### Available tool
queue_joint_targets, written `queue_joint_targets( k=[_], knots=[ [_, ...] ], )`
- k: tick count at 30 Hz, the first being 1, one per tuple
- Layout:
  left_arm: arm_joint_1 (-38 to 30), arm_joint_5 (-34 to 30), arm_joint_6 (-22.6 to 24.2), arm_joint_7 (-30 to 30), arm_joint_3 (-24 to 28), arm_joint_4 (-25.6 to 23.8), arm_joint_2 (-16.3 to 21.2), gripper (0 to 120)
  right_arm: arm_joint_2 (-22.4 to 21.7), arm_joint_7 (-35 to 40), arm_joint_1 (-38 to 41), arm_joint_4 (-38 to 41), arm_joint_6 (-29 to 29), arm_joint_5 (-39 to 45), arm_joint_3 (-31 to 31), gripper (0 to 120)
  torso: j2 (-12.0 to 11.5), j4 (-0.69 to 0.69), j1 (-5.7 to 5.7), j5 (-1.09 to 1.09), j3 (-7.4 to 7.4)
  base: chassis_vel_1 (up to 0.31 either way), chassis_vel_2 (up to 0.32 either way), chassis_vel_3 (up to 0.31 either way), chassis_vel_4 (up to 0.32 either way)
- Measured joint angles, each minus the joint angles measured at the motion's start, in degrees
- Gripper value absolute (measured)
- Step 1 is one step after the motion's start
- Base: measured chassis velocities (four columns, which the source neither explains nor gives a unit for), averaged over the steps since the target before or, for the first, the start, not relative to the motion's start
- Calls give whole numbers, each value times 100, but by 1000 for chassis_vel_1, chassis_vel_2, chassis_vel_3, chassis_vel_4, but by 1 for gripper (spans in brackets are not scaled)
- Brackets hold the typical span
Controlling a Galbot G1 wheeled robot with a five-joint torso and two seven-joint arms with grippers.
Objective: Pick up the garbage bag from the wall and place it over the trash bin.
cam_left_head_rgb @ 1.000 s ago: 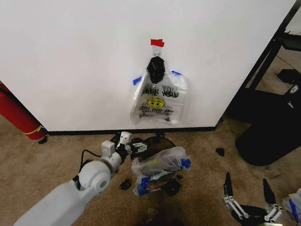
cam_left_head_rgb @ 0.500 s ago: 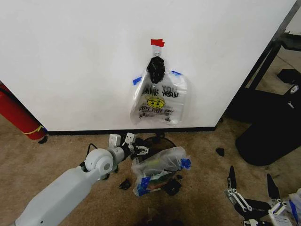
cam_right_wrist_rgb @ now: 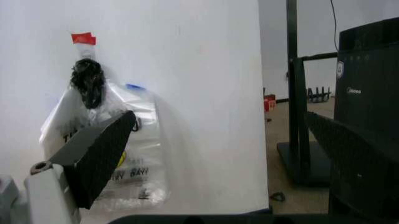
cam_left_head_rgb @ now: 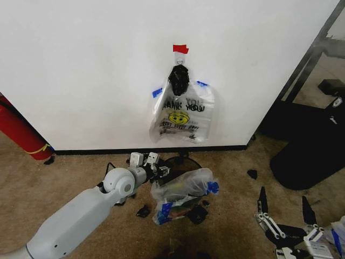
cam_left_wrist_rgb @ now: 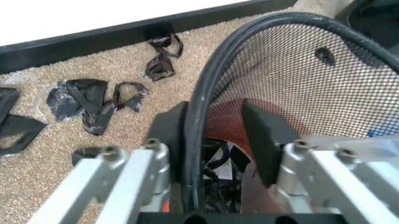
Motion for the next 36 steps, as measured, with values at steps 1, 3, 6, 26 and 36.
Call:
queue_joint_targets(
  k=[1,3,6,26,36],
  knots=[
    [-14,4,-13,3,22,27,-10,27,1,0,3,0,0,-4,-12,100,0,0,0,0,0,0,0,0,0],
    [-38,2,-30,-9,44,61,-38,19,-2,4,30,-10,0,-5,-15,100,0,0,0,0,0,0,0,0,0],
    [-42,-13,-46,-37,45,69,-61,10,-13,4,48,-38,0,-30,-19,100,0,0,0,0,0,0,0,0,0],
    [967,-1065,-803,-1272,-954,-843,-201,3,-234,72,279,-89,-243,-82,-84,100,0,-1,0,0,0,0,0,0,0],
    [2368,-683,-2065,-2564,-1616,-1433,-737,3,-488,234,744,-199,-683,-142,-140,100,0,-1,-1,0,0,0,0,0,0]
  ],
)
